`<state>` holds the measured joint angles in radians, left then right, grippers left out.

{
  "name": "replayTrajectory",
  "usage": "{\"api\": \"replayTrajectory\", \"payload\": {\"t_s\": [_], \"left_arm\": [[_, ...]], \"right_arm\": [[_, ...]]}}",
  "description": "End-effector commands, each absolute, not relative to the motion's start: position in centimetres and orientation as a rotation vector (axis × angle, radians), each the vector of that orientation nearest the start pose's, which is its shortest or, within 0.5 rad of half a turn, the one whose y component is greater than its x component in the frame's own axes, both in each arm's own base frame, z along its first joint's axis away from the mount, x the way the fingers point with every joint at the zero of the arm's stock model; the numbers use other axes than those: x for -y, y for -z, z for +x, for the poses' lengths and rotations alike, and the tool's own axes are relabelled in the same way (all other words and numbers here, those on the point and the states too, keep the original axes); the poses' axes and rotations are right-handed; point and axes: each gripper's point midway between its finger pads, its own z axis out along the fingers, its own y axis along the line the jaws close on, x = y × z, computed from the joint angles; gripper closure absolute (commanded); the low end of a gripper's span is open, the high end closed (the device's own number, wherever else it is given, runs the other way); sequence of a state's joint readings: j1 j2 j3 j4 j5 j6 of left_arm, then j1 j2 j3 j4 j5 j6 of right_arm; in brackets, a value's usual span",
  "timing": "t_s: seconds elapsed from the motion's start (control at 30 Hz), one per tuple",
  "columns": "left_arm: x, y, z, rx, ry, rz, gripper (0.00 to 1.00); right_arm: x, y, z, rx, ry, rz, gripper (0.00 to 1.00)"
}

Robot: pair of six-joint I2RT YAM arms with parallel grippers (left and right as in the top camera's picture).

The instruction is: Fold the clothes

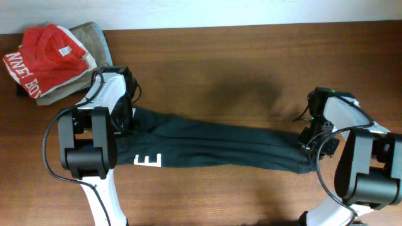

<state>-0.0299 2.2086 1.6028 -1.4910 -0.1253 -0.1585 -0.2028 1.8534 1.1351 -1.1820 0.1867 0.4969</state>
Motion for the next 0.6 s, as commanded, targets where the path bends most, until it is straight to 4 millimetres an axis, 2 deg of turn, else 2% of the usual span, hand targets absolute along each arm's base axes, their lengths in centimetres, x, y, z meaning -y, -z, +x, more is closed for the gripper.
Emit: {"api": "replayTrajectory", "payload": {"t_s": [0.0, 0.03, 0.07, 0.23, 0.3, 0.4, 0.57], "left_arm": [[-2.8, -4.2, 29.8, 2.638, 0.345, 0.195, 0.49], [-2.8, -4.3, 29.8, 2.637, 0.345, 0.194, 0.07], [-2.8, -4.4, 29.9, 2.637, 0.345, 0.194, 0.04], [-2.9, -4.7, 30.4, 2.653, 0.355, 0.195, 0.03], [-2.9, -5.2, 31.3, 2.687, 0.353, 0.203, 0.05], [-2.8, -7.0, 33.2, 2.764, 0.35, 0.227, 0.08], [-2.6, -10.7, 35.9, 2.907, 0.338, 0.271, 0.08]], "right_arm": [[9.6, -3.6, 23.8, -3.17, 0.429, 1.187, 0.14], [9.7, -3.8, 23.8, -3.176, 0.428, 1.18, 0.01], [9.8, -4.0, 23.8, -3.184, 0.42, 1.167, 0.01], [9.8, -4.1, 24.2, -3.181, 0.383, 1.165, 0.01], [8.5, -4.0, 25.2, -3.226, 0.211, 1.053, 0.01], [8.5, -4.8, 26.4, -3.208, 0.171, 1.007, 0.01], [9.1, -7.4, 29.1, -3.129, 0.152, 0.99, 0.01]]}}
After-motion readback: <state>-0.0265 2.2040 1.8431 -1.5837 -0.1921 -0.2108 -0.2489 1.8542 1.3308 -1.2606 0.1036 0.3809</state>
